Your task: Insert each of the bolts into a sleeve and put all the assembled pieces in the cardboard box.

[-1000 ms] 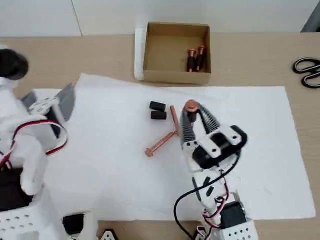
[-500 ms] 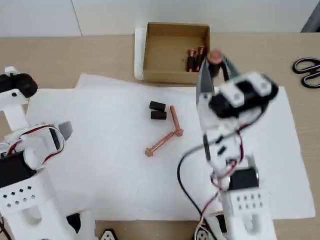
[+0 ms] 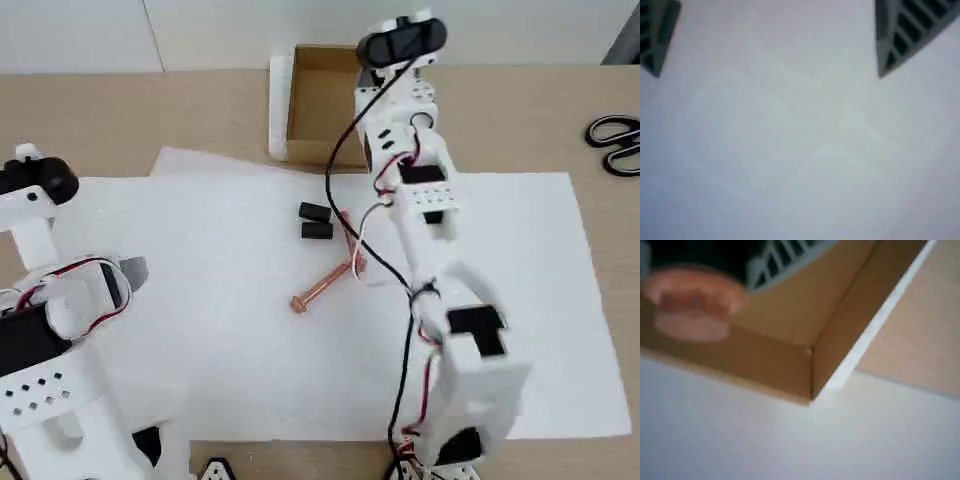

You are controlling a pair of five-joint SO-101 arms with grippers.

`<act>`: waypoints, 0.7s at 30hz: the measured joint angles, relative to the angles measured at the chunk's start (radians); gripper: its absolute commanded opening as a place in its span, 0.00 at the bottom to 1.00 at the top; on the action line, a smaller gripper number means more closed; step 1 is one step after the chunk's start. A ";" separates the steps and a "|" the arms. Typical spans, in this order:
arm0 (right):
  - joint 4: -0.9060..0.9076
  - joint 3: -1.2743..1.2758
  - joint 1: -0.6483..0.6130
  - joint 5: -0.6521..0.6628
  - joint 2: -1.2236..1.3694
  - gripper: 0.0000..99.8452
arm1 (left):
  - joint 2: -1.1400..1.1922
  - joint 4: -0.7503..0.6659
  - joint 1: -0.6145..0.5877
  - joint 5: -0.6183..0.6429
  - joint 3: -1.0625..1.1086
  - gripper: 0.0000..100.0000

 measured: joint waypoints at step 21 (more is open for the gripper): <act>0.029 -0.173 -0.077 0.002 0.250 0.24 | 0.000 0.000 0.000 0.000 0.003 0.26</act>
